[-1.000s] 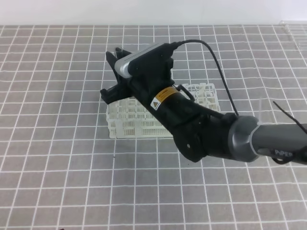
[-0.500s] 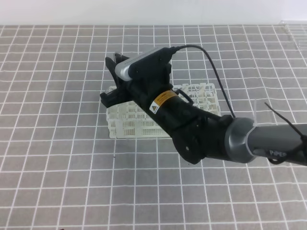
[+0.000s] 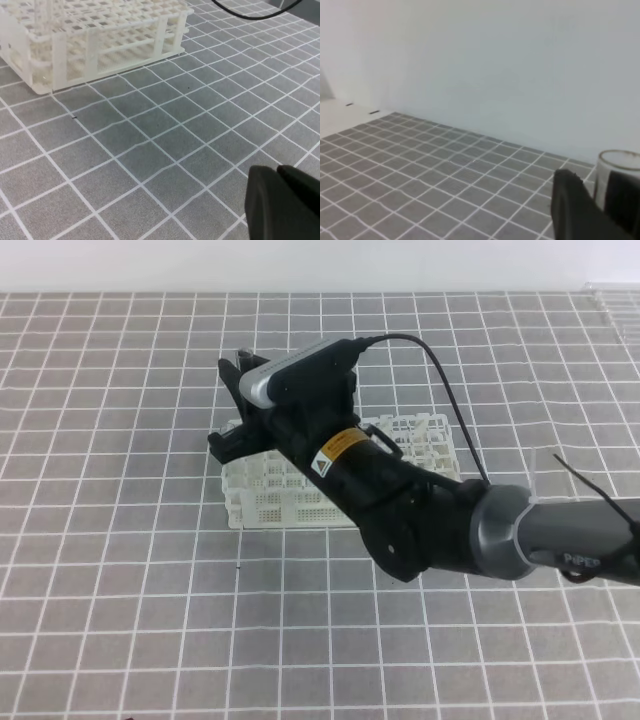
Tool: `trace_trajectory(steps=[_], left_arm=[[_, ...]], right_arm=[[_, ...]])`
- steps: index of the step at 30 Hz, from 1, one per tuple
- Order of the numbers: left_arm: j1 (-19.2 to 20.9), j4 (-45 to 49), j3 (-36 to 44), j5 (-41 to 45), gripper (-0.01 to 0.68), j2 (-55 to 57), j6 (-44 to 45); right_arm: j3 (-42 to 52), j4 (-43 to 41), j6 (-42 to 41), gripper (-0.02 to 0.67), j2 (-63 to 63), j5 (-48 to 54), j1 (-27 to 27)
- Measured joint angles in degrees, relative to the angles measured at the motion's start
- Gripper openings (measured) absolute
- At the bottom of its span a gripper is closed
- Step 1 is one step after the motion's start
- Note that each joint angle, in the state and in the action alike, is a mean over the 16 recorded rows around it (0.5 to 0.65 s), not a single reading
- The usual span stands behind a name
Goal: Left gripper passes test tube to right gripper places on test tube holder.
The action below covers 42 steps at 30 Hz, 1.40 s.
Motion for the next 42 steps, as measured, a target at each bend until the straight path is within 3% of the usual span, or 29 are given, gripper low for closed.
trace_trajectory(steps=[42], left_arm=[[0.00, 0.00, 0.05, -0.16, 0.000, 0.07, 0.02]], right_arm=[[0.00, -2.10, 3.84, 0.009, 0.34, 2.52, -0.23]])
